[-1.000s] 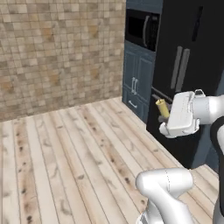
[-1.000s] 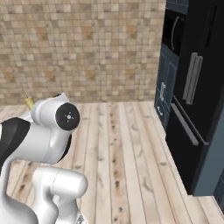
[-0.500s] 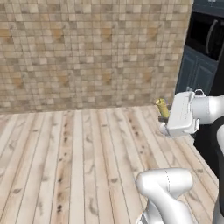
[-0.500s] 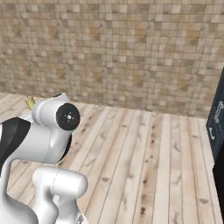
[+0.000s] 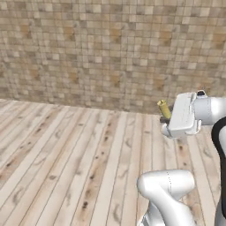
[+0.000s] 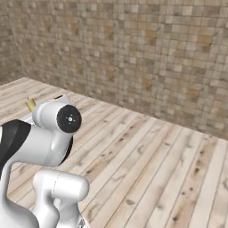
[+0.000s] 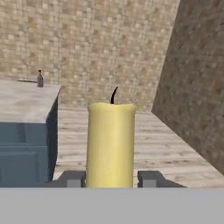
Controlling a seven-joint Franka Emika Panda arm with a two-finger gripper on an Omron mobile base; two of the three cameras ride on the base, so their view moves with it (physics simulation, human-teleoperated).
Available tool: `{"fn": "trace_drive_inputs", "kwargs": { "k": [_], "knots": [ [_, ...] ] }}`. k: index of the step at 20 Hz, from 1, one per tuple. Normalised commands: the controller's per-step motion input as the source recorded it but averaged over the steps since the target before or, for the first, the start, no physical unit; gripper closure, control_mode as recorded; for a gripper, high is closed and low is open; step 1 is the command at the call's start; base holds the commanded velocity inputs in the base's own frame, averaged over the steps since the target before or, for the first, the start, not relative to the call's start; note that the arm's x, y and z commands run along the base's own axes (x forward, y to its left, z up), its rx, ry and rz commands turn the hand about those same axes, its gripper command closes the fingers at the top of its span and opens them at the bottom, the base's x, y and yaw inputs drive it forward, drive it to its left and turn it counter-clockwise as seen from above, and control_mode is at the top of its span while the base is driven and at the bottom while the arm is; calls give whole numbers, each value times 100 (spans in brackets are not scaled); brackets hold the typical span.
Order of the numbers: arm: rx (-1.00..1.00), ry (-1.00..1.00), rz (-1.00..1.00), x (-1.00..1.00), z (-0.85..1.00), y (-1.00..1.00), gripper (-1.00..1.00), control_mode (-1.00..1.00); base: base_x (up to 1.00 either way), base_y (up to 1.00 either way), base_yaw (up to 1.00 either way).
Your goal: Get the candle and the liquor from the cabinet and move them to the dining counter.
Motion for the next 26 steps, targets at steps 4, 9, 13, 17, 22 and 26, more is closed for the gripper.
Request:
{"fn": "trace_drive_inputs", "kwargs": {
  "k": [4,9,13,17,22,26],
  "knots": [
    [0,0,0,0,0,0,100,100,58,0,53],
    [0,0,0,0,0,0,100,100,62,0,52],
    [0,0,0,0,0,0,100,100,71,0,50],
    [0,0,0,0,0,0,100,100,78,0,50],
    [0,0,0,0,0,0,100,100,83,-1,50],
    [0,0,0,0,0,0,100,100,89,-3,49]
  ]
}}
